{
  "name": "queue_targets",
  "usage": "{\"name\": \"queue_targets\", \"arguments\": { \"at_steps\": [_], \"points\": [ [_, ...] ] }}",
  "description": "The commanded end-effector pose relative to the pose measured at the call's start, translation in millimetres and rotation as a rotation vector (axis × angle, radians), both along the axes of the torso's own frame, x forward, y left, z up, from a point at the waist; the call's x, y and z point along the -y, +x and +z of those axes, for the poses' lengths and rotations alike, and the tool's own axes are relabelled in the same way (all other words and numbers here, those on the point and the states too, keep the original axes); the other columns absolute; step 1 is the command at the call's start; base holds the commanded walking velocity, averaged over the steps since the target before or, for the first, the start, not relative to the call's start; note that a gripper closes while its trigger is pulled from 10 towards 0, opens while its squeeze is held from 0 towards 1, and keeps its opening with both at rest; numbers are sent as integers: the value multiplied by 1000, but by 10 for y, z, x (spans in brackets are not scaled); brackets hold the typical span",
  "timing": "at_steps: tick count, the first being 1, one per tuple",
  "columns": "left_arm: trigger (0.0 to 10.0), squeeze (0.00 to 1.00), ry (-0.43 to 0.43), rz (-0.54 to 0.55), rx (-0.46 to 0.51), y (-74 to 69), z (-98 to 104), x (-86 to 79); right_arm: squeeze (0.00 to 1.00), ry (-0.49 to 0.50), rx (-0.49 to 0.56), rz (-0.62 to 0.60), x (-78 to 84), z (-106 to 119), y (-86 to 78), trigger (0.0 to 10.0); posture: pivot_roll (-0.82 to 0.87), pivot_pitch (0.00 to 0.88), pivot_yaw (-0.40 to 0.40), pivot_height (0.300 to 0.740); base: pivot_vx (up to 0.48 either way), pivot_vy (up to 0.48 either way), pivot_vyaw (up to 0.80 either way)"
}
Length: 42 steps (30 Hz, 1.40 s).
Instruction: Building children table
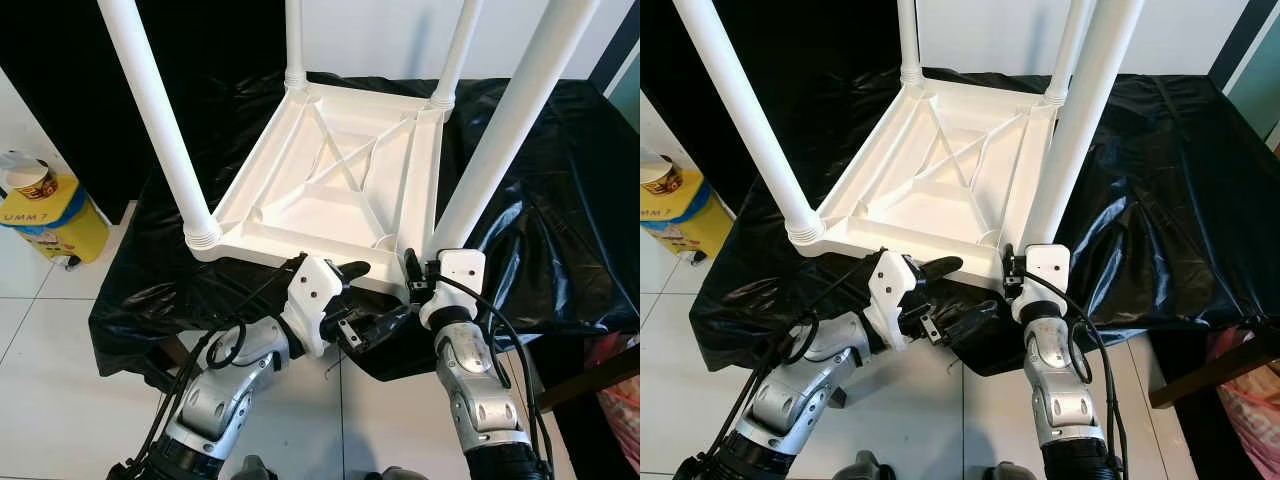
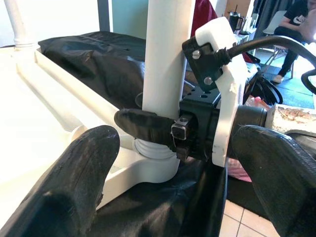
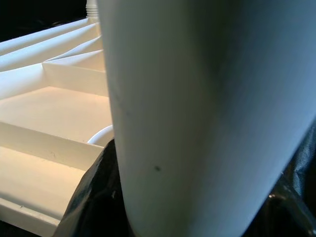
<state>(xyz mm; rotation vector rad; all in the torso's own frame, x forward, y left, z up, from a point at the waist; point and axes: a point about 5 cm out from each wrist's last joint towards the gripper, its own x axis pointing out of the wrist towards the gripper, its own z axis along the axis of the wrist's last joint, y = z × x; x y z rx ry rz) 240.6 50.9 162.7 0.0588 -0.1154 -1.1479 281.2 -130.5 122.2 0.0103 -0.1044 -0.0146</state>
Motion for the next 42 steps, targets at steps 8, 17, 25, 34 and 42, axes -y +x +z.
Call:
{"name": "queue_targets", "arguments": {
  "at_steps": [8, 17, 25, 34, 42],
  "points": [
    [10000, 0, 3, 23, -1, -13, -7, -4, 0, -34, -65, -3, -40, -92, -66, 10000, 27, 93, -42, 740, 0, 0, 0],
    [10000, 0, 4, 33, 3, -5, -9, -3, 1000, -52, -14, 49, -38, -2, -56, 10000, 21, 98, -42, 740, 0, 0, 0],
    [10000, 0, 1, 37, 7, 6, 2, -3, 0, -87, 17, 164, 118, 40, -55, 10000, 17, 96, -42, 740, 0, 0, 0],
    [10000, 0, 15, 37, 22, 9, -2, 5, 0, -167, 43, 341, 331, 96, 99, 10000, 17, 95, -40, 740, 0, 0, 0],
    [10000, 0, 14, 31, 34, 11, 12, 9, 0, -236, -1, 517, 401, 80, 310, 10000, 20, 88, -31, 740, 0, 0, 0]
  ]
}}
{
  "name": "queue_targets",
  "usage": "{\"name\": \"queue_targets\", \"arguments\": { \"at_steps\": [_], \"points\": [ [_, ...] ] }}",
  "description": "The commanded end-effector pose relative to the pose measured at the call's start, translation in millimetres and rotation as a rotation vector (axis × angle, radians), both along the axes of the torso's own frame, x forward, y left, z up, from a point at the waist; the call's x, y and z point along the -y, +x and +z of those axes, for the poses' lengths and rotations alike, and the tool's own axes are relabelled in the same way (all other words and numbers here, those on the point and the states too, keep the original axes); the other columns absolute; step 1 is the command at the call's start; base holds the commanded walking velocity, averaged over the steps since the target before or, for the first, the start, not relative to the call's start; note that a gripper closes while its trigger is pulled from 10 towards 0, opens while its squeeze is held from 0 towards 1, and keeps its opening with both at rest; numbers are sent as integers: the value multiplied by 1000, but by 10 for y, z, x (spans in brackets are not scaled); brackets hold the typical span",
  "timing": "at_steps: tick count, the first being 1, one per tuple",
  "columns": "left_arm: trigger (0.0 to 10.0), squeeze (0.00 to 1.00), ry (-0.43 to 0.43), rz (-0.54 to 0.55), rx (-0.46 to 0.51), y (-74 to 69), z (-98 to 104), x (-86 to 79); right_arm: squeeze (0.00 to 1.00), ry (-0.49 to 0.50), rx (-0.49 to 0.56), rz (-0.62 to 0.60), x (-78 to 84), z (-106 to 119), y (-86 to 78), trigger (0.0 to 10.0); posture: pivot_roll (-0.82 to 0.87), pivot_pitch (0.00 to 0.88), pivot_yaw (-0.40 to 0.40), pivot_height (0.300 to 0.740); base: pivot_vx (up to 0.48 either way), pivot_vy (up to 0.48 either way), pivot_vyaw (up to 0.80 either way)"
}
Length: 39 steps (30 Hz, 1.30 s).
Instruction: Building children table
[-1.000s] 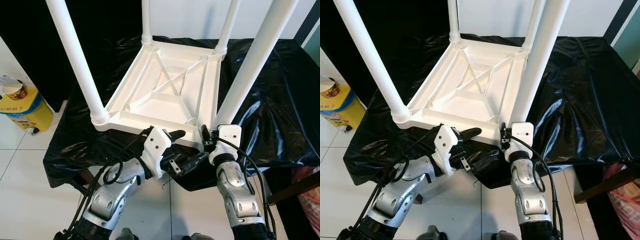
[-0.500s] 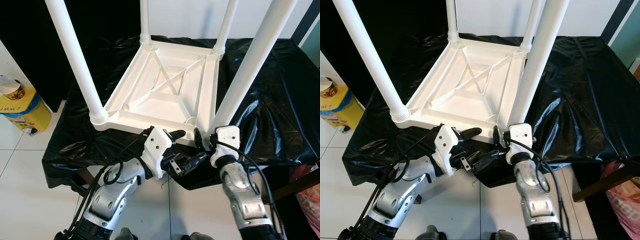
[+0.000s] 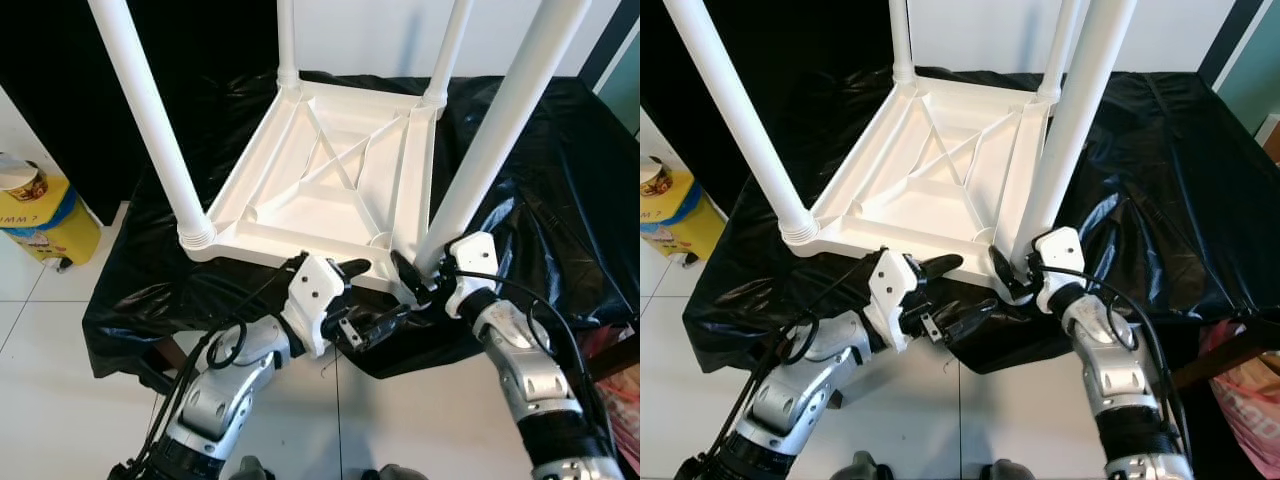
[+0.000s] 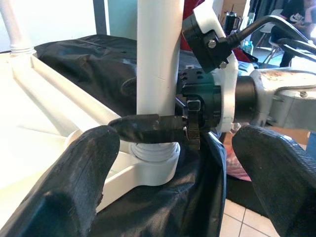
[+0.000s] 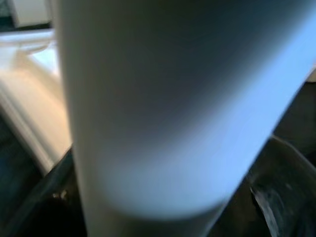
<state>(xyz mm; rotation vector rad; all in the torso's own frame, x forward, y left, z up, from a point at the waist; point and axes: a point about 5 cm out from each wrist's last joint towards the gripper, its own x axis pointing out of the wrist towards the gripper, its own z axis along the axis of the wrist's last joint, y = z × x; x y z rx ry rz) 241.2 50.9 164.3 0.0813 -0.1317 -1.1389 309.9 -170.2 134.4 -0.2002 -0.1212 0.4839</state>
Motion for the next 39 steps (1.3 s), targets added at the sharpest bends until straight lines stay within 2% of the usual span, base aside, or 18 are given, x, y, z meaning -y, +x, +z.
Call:
{"name": "queue_targets", "arguments": {
  "at_steps": [1, 4, 11, 12, 13, 16, 17, 24, 25, 26, 33, 36, 39],
  "points": [
    [10000, 0, 5, 22, 10, 4, -3, 9, 0, -6, -24, 28, 4, -41, 23, 10000, 20, 88, -31, 740, 0, 0, 0],
    [10000, 0, 9, 22, 14, 12, -2, 12, 0, -39, -32, 70, 44, -20, 141, 10000, 22, 83, -26, 740, 0, 0, 0],
    [10000, 0, 16, 25, 19, 26, 0, 13, 0, -70, -44, 86, 86, -16, 245, 10000, 27, 80, -28, 740, 0, 0, 0],
    [10000, 0, 16, 26, 19, 29, 2, 12, 0, -75, -48, 90, 85, -22, 258, 6863, 28, 80, -29, 740, 0, 0, 0],
    [10000, 0, 16, 27, 19, 30, 2, 11, 0, -76, -49, 97, 86, -29, 267, 1216, 30, 80, -30, 740, 0, 0, 0],
    [10000, 0, 16, 28, 19, 30, 1, 11, 0, -74, -55, 107, 74, -44, 268, 1216, 32, 80, -32, 740, 0, 0, 0],
    [10000, 0, 18, 29, 20, 28, -3, 11, 0, -72, -61, 121, 57, -72, 262, 0, 34, 78, -32, 740, 0, 0, 0],
    [10000, 0, 29, 33, 26, 30, -16, 7, 0, -63, -83, 144, 10, -205, 202, 0, 33, 73, -32, 740, 0, 0, 0],
    [10000, 0, 29, 32, 27, 32, -16, 7, 0, -57, -88, 134, 11, -225, 197, 3569, 30, 69, -30, 740, 0, 0, 0],
    [10000, 0, 31, 31, 29, 34, -16, 10, 0, -50, -87, 118, 15, -238, 191, 10000, 28, 69, -31, 740, 0, 0, 0],
    [10000, 0, 32, 30, 31, 42, -17, 17, 0, -10, -64, 56, 23, -228, 182, 10000, 23, 69, -30, 740, 0, 0, 0],
    [10000, 0, 33, 35, 28, 44, -30, 27, 0, 2, -31, -59, 60, -197, 181, 10000, 19, 69, -35, 740, 0, 0, 0],
    [10000, 0, 34, 38, 26, 46, -36, 33, 0, 3, -21, -107, 72, -191, 176, 10000, 17, 69, -37, 740, 0, 0, 0]
  ]
}}
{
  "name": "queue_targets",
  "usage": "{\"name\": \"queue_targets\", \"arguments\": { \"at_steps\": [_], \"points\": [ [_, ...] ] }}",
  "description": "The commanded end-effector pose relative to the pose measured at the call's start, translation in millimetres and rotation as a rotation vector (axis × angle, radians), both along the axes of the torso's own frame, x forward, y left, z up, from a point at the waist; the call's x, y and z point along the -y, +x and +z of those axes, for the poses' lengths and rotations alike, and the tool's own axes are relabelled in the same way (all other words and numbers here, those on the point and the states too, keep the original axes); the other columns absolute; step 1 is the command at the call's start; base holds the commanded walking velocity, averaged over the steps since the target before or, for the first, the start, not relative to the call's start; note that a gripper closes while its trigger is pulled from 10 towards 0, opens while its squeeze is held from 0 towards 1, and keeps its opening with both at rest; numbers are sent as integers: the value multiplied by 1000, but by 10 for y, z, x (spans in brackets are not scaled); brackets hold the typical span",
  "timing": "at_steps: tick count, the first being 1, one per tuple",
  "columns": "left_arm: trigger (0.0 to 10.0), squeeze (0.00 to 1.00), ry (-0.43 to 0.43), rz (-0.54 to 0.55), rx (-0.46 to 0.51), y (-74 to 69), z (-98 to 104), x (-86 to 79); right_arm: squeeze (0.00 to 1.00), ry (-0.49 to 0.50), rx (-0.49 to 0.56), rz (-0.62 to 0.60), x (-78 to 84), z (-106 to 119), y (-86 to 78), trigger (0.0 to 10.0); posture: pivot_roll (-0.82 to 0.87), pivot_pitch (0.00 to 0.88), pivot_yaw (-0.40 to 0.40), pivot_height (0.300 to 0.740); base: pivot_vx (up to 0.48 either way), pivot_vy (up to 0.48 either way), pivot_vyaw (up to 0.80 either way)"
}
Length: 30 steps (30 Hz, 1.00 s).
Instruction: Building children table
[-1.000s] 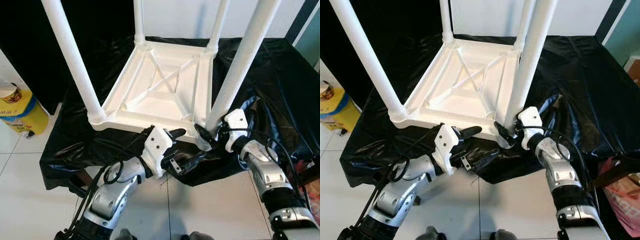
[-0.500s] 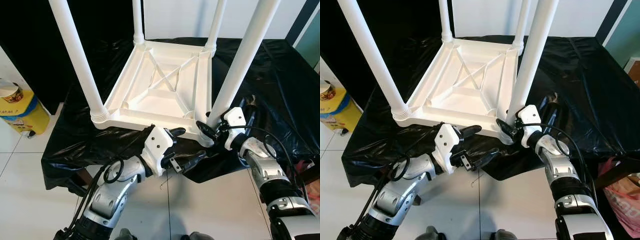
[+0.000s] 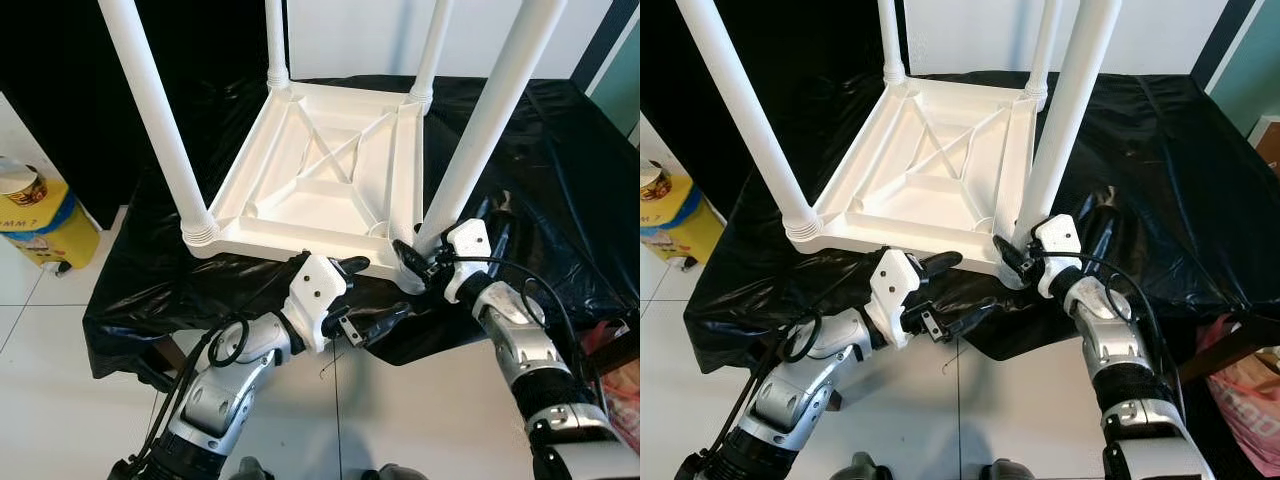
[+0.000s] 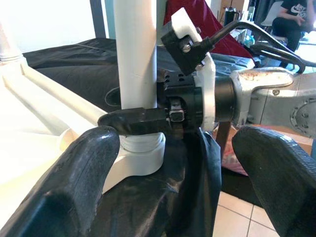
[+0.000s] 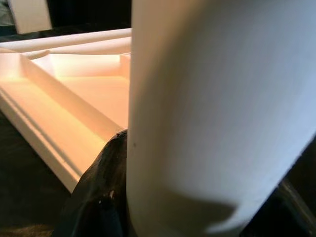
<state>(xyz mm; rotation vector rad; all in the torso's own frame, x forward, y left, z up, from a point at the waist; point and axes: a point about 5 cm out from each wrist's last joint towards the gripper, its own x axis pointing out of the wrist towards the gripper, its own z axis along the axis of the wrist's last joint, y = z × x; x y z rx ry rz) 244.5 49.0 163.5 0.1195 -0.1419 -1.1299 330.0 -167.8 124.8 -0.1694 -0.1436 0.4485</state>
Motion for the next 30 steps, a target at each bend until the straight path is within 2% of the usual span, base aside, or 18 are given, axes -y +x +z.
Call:
{"name": "queue_targets", "arguments": {
  "at_steps": [1, 3, 6, 14, 21, 23, 25, 27, 30],
  "points": [
    [10000, 0, 9, 28, -2, 13, -28, 14, 0, -33, -40, -75, 95, -96, -25, 10000, 17, 69, -37, 740, 0, 0, 0],
    [10000, 0, 10, 31, -2, 17, -32, 17, 0, -29, -42, -100, 96, -102, -31, 10000, 17, 67, -38, 740, 0, 0, 0],
    [10000, 0, 9, 47, -6, 36, -35, 8, 0, -14, -61, -216, 99, -150, -74, 10000, 18, 69, -42, 740, 0, 0, 0],
    [10000, 0, 6, 61, -3, 47, -32, -7, 0, 8, -79, -288, 79, -197, -127, 10000, 17, 71, -42, 740, 0, 0, 0],
    [10000, 0, 12, 79, 6, 67, -36, -12, 0, 57, -104, -385, -77, -275, -271, 10000, 16, 73, -40, 740, 0, 0, 0],
    [10000, 0, 14, 82, 8, 68, -36, -16, 0, 98, -116, -467, -164, -291, -348, 10000, 15, 76, -38, 740, 0, 0, 0],
    [10000, 0, 14, 82, 8, 68, -36, -16, 0, 98, -116, -467, -164, -291, -348, 10000, 15, 76, -38, 740, 0, 0, 0],
    [10000, 0, 16, 82, 8, 68, -35, -16, 0, 128, -129, -541, -222, -294, -383, 10000, 15, 79, -37, 740, 0, 0, 0],
    [10000, 0, 16, 82, 8, 69, -34, -15, 0, 142, -137, -566, -256, -293, -389, 10000, 15, 81, -37, 740, 0, 0, 0]
  ]
}}
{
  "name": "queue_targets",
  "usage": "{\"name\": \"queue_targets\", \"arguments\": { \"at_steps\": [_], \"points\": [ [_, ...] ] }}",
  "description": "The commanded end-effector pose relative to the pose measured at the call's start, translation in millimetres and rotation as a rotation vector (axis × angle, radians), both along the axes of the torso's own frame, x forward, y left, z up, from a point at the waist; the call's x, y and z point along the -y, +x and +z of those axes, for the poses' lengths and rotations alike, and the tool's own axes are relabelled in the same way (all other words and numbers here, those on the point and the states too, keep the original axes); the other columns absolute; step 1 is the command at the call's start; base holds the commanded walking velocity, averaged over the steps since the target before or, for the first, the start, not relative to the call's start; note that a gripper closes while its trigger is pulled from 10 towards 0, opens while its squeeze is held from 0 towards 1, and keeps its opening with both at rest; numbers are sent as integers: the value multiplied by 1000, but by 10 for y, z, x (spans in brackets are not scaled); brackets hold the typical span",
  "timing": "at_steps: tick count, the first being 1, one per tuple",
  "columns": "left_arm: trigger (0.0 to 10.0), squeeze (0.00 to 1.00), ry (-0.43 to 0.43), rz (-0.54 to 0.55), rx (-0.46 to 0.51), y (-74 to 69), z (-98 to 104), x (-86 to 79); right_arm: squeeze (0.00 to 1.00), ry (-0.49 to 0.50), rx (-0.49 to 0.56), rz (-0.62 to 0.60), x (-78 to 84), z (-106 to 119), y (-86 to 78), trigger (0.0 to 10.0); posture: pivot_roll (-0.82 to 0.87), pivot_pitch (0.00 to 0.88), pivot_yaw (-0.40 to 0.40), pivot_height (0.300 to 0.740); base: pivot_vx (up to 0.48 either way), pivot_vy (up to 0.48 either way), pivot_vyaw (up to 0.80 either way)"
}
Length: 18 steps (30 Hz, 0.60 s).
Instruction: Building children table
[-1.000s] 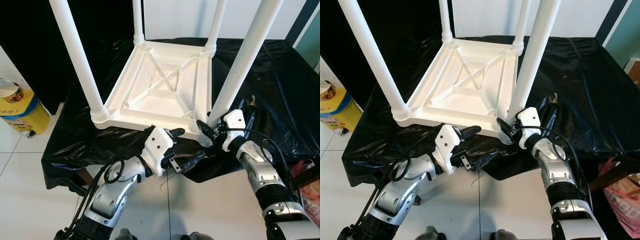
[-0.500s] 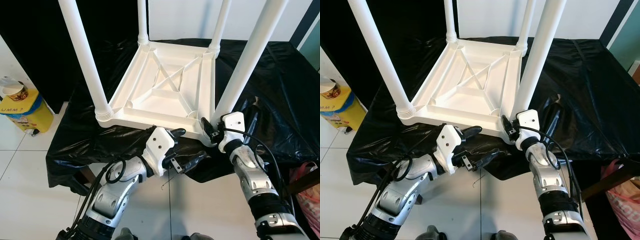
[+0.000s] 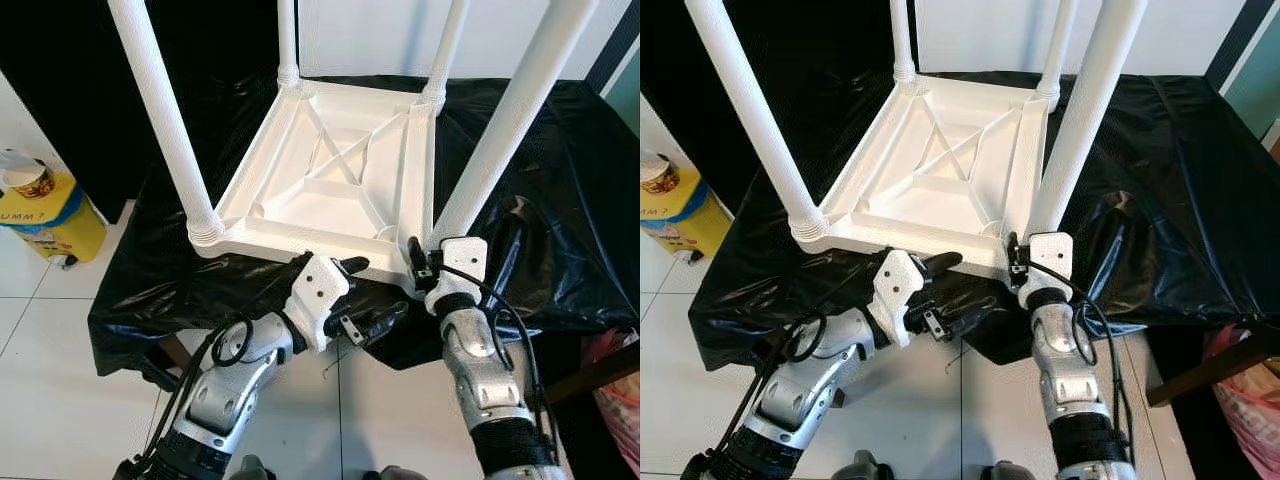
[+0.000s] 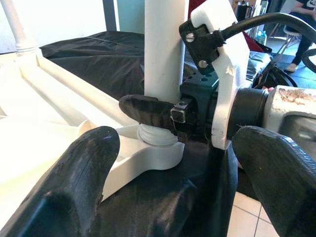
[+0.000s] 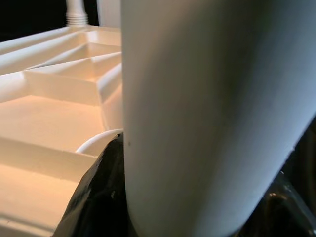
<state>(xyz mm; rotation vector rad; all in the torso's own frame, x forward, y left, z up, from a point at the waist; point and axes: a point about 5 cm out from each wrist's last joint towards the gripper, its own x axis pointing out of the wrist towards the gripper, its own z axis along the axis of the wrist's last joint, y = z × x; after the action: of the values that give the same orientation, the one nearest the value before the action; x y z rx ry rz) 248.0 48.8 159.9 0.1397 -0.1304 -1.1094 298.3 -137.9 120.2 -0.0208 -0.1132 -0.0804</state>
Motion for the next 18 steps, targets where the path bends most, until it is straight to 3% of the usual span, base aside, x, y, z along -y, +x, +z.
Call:
{"name": "queue_targets", "arguments": {
  "at_steps": [1, 18],
  "points": [
    [10000, 0, -4, 59, 7, 33, 3, -16, 0, 2, -126, -48, 18, -240, -76, 10000, 15, 81, -36, 740, 0, 0, 0],
    [10000, 0, -7, 66, 10, 47, 15, -34, 0, 20, -88, -27, -52, -102, -82, 10000, 20, 91, -38, 740, 0, 0, 0]
  ]
}}
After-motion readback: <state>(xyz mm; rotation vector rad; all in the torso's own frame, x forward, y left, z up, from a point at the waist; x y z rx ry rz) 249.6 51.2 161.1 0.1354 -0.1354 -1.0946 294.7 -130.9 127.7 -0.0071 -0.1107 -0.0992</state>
